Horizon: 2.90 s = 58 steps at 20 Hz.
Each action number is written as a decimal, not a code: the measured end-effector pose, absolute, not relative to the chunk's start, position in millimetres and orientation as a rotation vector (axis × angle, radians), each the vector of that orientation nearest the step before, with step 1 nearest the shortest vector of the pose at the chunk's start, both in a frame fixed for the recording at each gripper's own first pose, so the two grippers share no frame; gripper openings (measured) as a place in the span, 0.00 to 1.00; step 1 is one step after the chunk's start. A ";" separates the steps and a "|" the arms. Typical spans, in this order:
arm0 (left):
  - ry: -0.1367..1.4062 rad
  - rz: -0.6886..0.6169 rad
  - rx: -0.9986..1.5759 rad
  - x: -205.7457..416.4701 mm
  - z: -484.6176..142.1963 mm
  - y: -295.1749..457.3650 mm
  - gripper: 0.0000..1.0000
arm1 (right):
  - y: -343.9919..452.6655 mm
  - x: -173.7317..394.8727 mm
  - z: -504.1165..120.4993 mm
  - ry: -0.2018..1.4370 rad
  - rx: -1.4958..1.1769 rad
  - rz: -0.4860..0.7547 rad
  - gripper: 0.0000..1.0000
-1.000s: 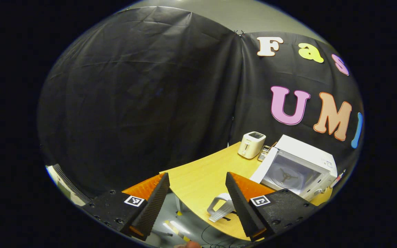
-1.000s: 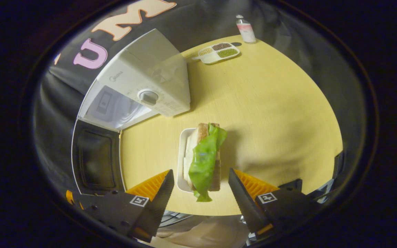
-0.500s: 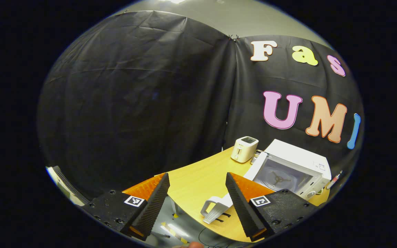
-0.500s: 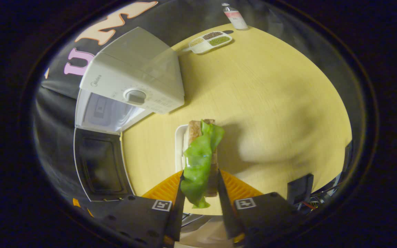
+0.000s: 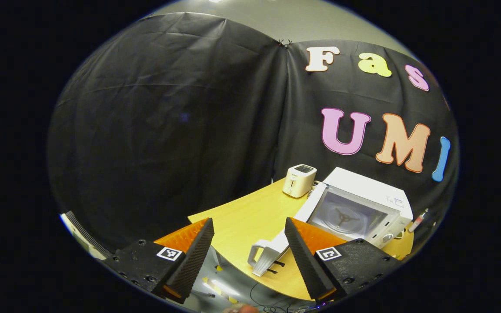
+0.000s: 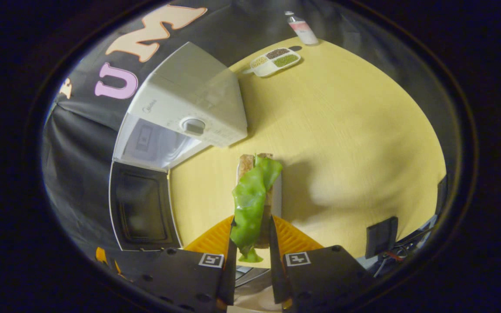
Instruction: Open the microwave oven with the left hand, put the food in, and close the microwave oven.
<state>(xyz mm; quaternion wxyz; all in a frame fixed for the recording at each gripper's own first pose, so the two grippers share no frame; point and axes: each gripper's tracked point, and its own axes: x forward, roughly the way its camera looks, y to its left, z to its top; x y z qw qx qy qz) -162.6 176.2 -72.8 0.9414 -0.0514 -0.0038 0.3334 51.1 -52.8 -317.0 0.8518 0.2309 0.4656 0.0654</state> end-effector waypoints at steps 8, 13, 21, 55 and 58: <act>-0.004 0.632 -0.127 -152.8 -81.1 191.4 0.96 | -34.7 38.5 -281.8 0.896 0.602 0.190 0.37; 0.026 0.534 -0.132 -122.1 -86.9 216.2 0.96 | 10.4 16.4 -269.6 0.842 0.622 0.212 0.37; 0.111 0.362 -0.070 -77.6 -98.2 244.2 0.96 | 125.9 8.0 -266.6 0.779 0.736 0.264 0.37; 0.161 0.196 -0.133 -47.3 -127.2 269.1 0.96 | 251.8 255.1 -304.8 0.319 0.778 0.028 0.36; 0.161 0.216 -0.133 -47.2 -127.5 273.7 0.96 | 249.2 268.1 -307.6 0.309 0.772 0.010 0.36</act>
